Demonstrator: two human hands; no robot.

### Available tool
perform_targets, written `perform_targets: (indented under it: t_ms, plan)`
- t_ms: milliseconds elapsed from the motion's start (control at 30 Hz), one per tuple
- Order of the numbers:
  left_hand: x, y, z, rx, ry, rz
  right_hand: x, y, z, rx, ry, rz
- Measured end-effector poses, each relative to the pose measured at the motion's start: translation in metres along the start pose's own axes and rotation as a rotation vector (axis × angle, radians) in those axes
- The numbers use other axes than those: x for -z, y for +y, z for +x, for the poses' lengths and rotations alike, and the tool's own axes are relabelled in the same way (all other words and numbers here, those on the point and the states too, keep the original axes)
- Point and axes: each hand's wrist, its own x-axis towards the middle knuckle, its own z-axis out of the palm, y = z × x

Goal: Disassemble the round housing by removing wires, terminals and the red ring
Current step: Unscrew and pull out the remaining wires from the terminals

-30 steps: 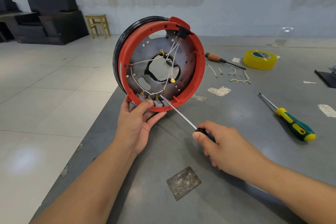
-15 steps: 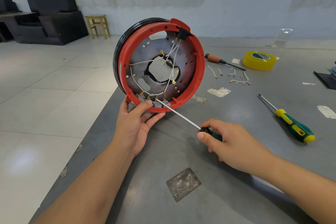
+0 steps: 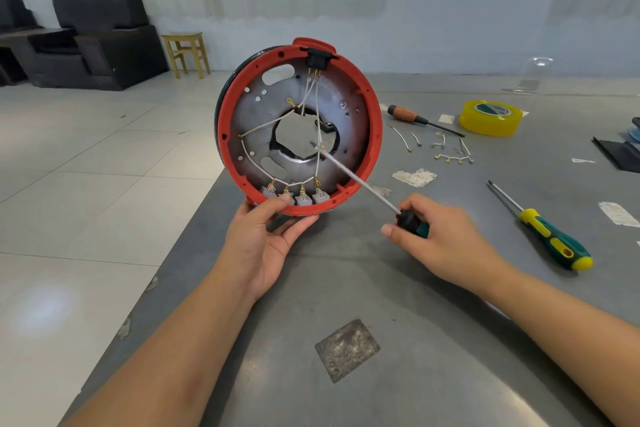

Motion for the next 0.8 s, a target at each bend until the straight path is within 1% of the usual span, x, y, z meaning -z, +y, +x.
perform_targets:
  t_ms: [100,233,333,400,533,667,800]
  plan:
    - [-0.001,0.001,-0.001,0.013,-0.008,-0.011,-0.007,-0.006,0.003,-0.076,0.039,0.146]
    - [-0.001,0.003,-0.002,0.024,0.002,-0.029,-0.017,-0.026,0.007,-0.191,0.053,0.482]
    - [-0.004,0.001,-0.003,0.040,0.021,-0.030,-0.029,-0.042,0.019,-0.291,0.143,0.838]
    - [-0.005,0.000,-0.004,0.039,0.032,-0.021,-0.040,-0.050,0.027,-0.350,0.186,0.975]
    - [-0.006,0.001,-0.005,0.053,0.026,-0.015,-0.061,-0.060,0.035,-0.425,0.149,1.110]
    - [-0.005,0.002,-0.005,0.077,-0.009,-0.003,-0.065,-0.064,0.039,-0.449,0.143,1.141]
    - [-0.006,-0.002,-0.004,0.078,-0.034,0.010,-0.061,-0.063,0.040,-0.521,0.105,1.175]
